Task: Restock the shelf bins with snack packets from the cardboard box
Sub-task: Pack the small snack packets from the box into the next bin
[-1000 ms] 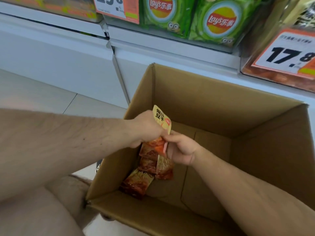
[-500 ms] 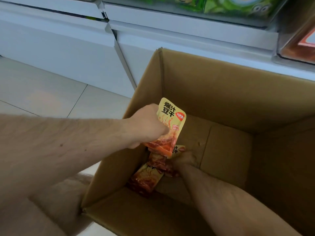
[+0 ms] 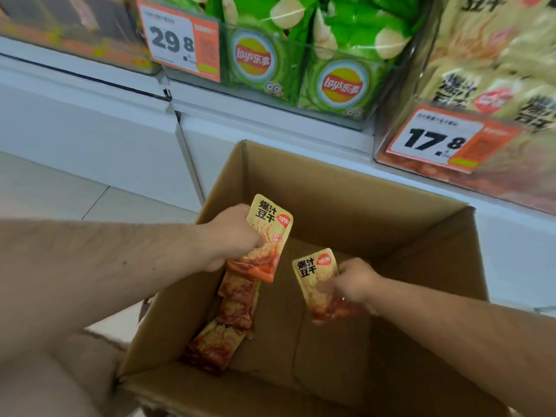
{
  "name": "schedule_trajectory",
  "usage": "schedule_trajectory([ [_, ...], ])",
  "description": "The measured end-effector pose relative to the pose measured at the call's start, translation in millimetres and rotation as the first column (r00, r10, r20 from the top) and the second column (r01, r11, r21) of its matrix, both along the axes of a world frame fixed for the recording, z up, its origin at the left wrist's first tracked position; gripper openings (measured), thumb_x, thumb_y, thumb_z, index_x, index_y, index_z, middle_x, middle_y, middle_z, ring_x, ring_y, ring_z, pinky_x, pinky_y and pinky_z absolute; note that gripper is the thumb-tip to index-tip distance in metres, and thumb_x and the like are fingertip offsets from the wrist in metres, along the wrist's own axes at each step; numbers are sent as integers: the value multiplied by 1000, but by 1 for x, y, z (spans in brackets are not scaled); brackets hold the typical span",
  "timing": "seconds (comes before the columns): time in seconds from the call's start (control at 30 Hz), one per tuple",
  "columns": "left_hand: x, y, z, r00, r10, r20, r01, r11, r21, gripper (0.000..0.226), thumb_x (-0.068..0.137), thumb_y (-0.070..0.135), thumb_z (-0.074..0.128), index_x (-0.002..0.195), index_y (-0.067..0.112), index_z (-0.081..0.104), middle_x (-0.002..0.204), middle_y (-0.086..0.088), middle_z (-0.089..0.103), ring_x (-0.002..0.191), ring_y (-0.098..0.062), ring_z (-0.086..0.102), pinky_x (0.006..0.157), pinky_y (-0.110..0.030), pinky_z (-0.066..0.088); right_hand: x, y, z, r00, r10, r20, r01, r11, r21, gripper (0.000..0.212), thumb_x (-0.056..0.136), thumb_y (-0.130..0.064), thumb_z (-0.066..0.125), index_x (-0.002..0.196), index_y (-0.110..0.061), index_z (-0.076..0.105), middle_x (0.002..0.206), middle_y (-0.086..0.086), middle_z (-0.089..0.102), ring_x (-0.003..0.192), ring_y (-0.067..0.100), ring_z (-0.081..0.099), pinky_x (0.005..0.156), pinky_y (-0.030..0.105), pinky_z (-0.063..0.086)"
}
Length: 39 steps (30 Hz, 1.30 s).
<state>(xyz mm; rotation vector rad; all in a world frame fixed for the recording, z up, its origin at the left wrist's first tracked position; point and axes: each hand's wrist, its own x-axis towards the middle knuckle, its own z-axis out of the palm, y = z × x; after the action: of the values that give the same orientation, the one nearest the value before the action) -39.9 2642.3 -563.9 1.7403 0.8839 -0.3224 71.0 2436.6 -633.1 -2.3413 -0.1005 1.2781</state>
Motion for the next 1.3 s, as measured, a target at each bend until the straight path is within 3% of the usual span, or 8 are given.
schedule_trajectory([
  [0.3,10,-55,51,967,-17,256,131,889,-439,36,100,-2,39,114,18,66,107,-6,75,100,-27,72,92,-48,54,-1,-34,140,976,-150,-157,210,838,504,60,67,-36,80,119,-8,67,112,12,73,116,37,62,112,58,35],
  [0.43,11,-72,70,942,61,329,137,827,-545,32,107,23,36,126,17,60,114,-8,73,106,-30,70,100,-56,49,-11,-31,151,981,-181,-70,190,824,533,42,80,-28,77,115,-8,67,91,2,77,83,20,73,85,42,57],
  [0.5,10,-77,79,887,-44,460,272,853,-444,28,106,21,42,125,17,62,116,-6,72,108,-25,69,100,-48,51,-13,-30,155,977,-214,6,174,812,557,43,80,-29,79,114,-7,65,68,-7,70,52,5,59,57,25,47],
  [0.63,6,-85,98,795,-220,565,361,920,-150,43,92,-12,52,108,26,65,106,0,74,100,-8,69,83,-21,55,-10,-32,164,976,-213,40,142,769,624,40,76,-27,82,111,-14,67,87,1,76,77,23,70,76,40,52],
  [0.9,21,-96,117,774,-253,581,324,946,-19,45,92,6,60,130,29,51,119,5,69,113,-9,64,101,-40,50,3,-48,194,983,-167,70,61,666,743,10,87,-10,71,97,-13,69,64,-12,69,47,-4,57,46,9,40],
  [1.13,53,-111,145,714,-313,626,241,950,200,40,90,22,68,118,44,50,115,19,64,104,6,59,96,-25,51,30,-66,229,964,-218,150,27,643,766,31,79,-15,75,110,-12,71,103,6,76,93,21,73,68,24,55],
  [1.23,69,-106,156,618,-474,627,6,801,599,42,87,26,69,125,32,54,118,14,54,105,1,54,91,-17,43,45,-84,253,940,-320,115,72,517,853,36,75,-12,70,108,1,68,97,12,76,82,26,75,69,33,61],
  [1.3,82,-100,156,601,-658,453,-191,432,882,53,78,16,72,128,19,58,120,4,56,111,-16,55,93,-33,43,51,-94,265,897,-425,125,87,446,891,11,86,-2,63,95,3,66,71,4,73,49,10,65,44,18,50],
])
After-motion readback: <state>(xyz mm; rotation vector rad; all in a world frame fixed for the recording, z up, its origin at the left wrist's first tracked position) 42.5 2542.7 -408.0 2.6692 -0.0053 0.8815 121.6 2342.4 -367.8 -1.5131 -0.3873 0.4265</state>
